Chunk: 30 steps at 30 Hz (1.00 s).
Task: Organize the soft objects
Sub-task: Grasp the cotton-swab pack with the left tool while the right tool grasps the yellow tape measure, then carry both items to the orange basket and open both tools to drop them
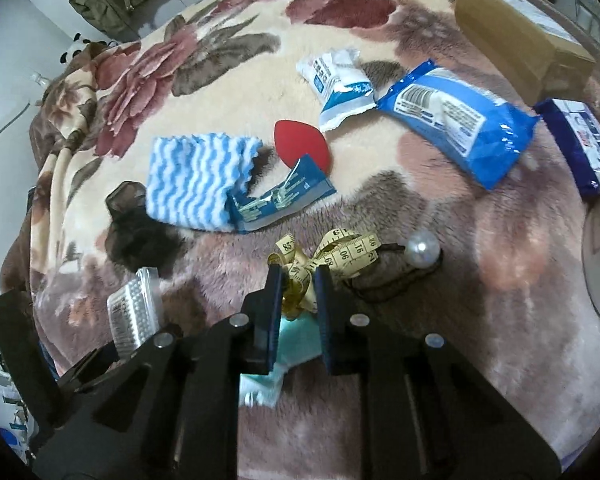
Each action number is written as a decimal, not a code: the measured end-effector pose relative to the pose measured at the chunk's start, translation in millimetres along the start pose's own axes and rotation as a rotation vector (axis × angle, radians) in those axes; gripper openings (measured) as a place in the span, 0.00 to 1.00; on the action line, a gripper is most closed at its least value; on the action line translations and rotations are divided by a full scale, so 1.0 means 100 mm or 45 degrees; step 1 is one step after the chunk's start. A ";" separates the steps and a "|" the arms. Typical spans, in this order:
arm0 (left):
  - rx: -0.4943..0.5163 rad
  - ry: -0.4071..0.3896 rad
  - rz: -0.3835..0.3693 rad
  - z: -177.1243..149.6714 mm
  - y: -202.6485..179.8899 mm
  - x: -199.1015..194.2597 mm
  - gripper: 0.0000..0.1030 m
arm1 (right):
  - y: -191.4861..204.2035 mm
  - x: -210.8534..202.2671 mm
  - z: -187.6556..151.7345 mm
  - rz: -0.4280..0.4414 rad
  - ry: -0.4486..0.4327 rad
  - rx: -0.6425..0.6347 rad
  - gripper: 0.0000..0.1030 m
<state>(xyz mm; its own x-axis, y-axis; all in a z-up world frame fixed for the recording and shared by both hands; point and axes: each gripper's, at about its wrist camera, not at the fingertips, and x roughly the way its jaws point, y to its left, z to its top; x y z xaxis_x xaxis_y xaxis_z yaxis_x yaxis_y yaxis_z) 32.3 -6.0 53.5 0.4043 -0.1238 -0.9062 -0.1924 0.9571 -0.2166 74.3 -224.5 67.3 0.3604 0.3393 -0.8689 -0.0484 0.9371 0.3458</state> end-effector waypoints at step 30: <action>0.253 -0.120 -0.123 0.11 -1.24 -0.98 0.71 | -0.24 -1.40 0.09 -0.021 -0.243 0.005 0.16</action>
<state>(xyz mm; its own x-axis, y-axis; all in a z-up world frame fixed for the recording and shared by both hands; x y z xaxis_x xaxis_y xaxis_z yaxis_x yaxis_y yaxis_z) 26.6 -109.6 173.0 0.4959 -0.2010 -0.8448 0.0268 0.9759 -0.2164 33.0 -295.0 183.8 0.5311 0.3015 -0.7918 -0.0372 0.9419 0.3337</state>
